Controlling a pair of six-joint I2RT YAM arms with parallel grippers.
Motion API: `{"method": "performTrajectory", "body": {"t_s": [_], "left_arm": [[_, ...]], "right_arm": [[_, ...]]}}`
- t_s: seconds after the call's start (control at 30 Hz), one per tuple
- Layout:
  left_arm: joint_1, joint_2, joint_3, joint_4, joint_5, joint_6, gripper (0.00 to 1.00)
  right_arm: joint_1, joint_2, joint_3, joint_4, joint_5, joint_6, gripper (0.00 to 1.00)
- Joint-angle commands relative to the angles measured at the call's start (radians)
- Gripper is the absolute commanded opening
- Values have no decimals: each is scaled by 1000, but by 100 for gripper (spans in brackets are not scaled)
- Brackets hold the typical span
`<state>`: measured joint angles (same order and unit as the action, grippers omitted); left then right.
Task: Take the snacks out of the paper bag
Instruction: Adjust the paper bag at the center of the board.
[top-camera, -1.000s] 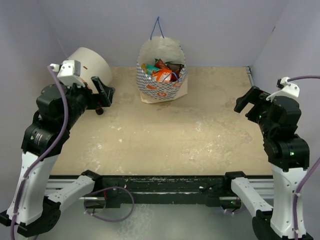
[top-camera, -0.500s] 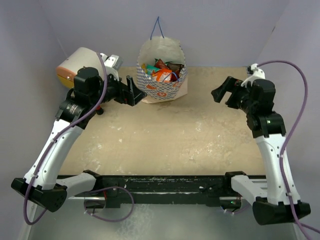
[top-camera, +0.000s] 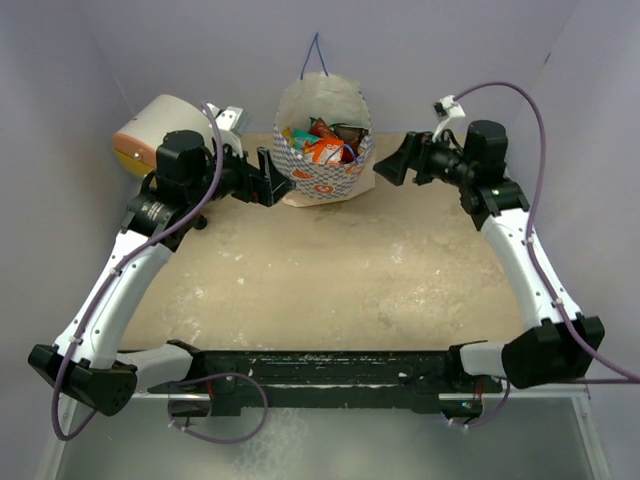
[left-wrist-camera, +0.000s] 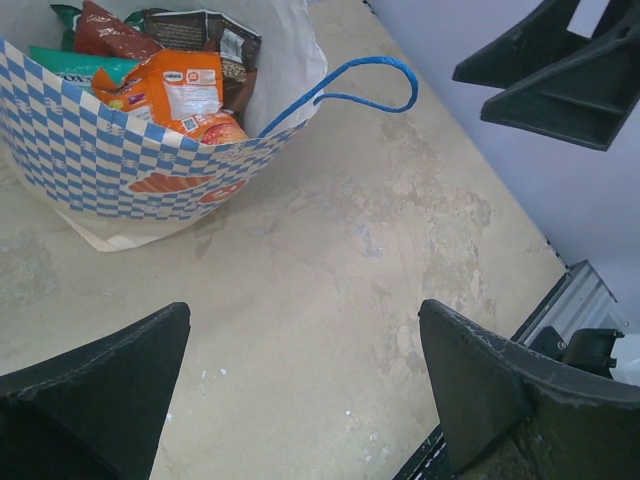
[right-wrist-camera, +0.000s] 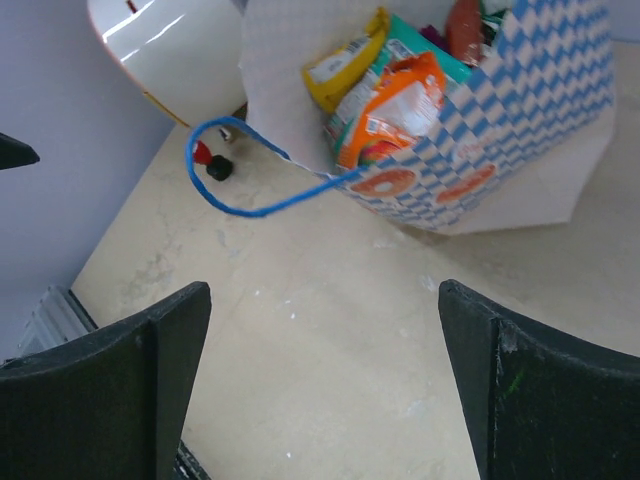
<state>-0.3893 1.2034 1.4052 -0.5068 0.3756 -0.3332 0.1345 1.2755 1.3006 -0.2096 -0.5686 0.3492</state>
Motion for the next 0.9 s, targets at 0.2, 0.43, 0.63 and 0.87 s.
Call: {"method": "performTrajectory", "body": {"t_s": [0.2, 0.43, 0.63, 0.87], "left_arm": [[-1, -73, -4, 27, -47, -36, 99], [-1, -65, 26, -11, -77, -9, 99], [-1, -63, 16, -14, -84, -17, 99], [-2, -67, 13, -33, -113, -23, 99]], "right_arm": [[110, 210, 261, 96, -89, -88, 86], [152, 275, 303, 83, -149, -92, 75], [186, 291, 305, 65, -150, -92, 52], [207, 263, 282, 38, -159, -75, 0]]}}
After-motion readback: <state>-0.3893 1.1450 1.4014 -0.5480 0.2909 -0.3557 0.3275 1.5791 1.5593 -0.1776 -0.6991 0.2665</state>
